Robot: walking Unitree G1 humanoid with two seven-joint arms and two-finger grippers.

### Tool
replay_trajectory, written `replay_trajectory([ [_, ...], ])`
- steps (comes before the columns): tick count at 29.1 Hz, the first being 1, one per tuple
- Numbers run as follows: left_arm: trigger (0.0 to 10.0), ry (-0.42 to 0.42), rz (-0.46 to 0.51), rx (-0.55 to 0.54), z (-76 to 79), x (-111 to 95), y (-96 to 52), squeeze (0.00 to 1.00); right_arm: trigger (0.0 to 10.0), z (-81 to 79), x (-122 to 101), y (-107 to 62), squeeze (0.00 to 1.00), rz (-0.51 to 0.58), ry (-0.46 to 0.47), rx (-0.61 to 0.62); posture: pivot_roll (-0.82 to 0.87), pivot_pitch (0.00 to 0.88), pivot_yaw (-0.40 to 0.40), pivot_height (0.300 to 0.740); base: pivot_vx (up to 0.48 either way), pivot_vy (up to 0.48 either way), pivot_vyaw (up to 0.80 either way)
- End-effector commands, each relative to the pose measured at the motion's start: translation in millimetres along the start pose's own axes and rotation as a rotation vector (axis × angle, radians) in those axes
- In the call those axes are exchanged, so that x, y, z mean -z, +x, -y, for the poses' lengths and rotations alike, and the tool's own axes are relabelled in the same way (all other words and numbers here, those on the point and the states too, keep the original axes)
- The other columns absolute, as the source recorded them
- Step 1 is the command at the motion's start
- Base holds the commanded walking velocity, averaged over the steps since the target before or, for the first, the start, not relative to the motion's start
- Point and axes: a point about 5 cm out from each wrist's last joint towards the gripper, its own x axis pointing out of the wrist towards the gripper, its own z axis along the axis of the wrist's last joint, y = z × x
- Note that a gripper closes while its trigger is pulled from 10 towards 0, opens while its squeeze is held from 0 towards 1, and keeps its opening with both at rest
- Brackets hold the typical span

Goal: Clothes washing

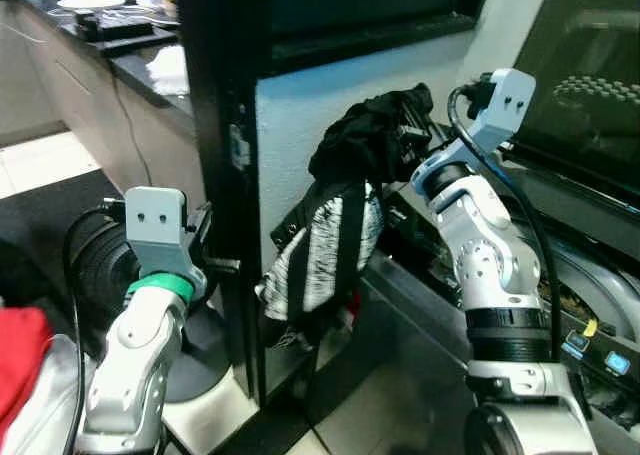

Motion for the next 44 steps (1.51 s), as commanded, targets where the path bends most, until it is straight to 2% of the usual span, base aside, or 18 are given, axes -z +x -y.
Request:
replay_trajectory([
  [1, 10.0, 0.003, -0.003, 0.008, 0.9, -0.7, -2.4, 0.00, 10.0, -5.6, -15.6, 3.8, 0.00, 0.063, 0.000, -0.016, 0.04, 0.046, -0.012, 0.740, 0.000, 0.000, -0.80],
  [44, 10.0, 0.030, 0.024, -0.013, -5.1, -9.7, -4.0, 0.00, 10.0, -9.6, -12.6, 5.4, 0.00, 0.048, -0.019, -0.021, 0.04, 0.045, -0.021, 0.740, 0.000, 0.000, -0.80],
])
